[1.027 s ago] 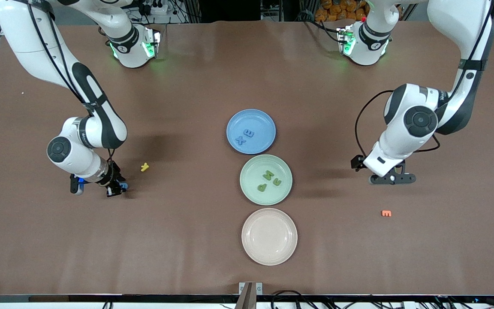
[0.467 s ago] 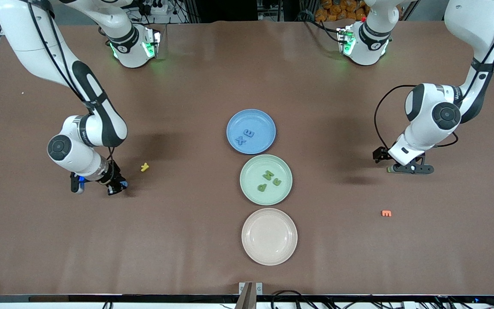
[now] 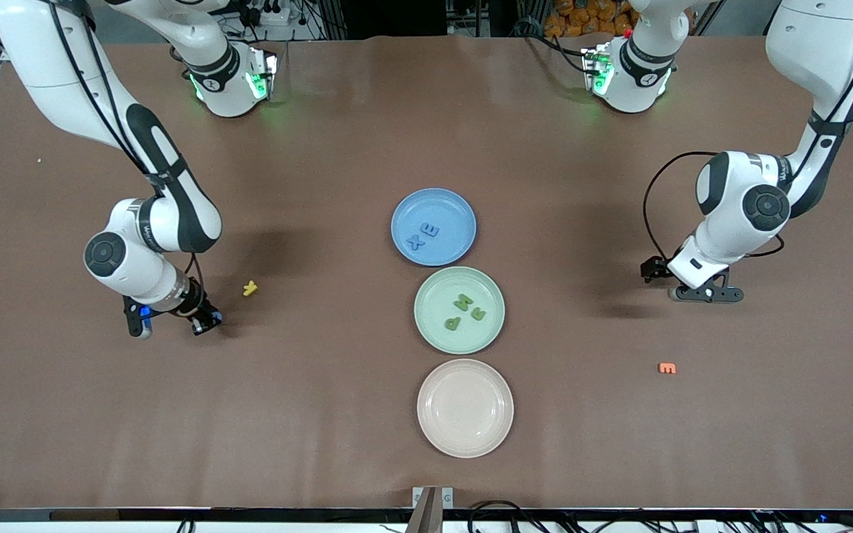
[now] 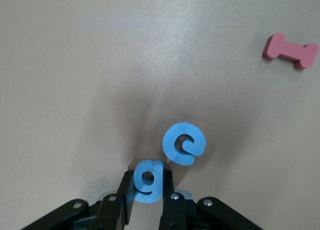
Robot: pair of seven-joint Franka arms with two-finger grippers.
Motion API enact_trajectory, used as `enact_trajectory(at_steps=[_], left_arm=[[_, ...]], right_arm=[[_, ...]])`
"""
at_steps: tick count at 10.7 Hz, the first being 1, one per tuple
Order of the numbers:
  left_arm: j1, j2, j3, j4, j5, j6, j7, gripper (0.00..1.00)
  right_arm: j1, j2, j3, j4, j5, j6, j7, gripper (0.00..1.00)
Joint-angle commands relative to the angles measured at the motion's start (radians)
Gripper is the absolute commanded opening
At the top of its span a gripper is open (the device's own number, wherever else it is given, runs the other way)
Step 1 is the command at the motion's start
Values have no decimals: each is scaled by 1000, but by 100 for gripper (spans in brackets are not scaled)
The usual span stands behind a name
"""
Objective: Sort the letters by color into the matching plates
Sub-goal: 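Reach the left gripper to the green B while the right gripper holds g, then grasp the green B with the left gripper while the right gripper lifts g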
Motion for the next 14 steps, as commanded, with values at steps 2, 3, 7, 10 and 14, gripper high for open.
enact_trajectory(at_steps=[2, 3, 7, 10, 14], left_arm=[[48, 31, -14, 8, 17, 24, 10, 100], [55, 37, -14, 14, 17, 26, 10, 100], [74, 71, -13, 45, 15, 32, 10, 96], [77, 88, -13, 57, 15, 32, 10, 94], [89, 106, -11, 62, 18, 35, 10, 89]], right_arm=[[19, -3, 2, 7, 3, -1, -37, 21], [19, -2, 2, 7, 3, -1, -39, 20], [64, -8, 4, 33, -80, -77, -250, 20], [83, -9, 7, 101, -209, -201, -409, 20], [154, -28, 7, 222, -209, -411, -620, 20]])
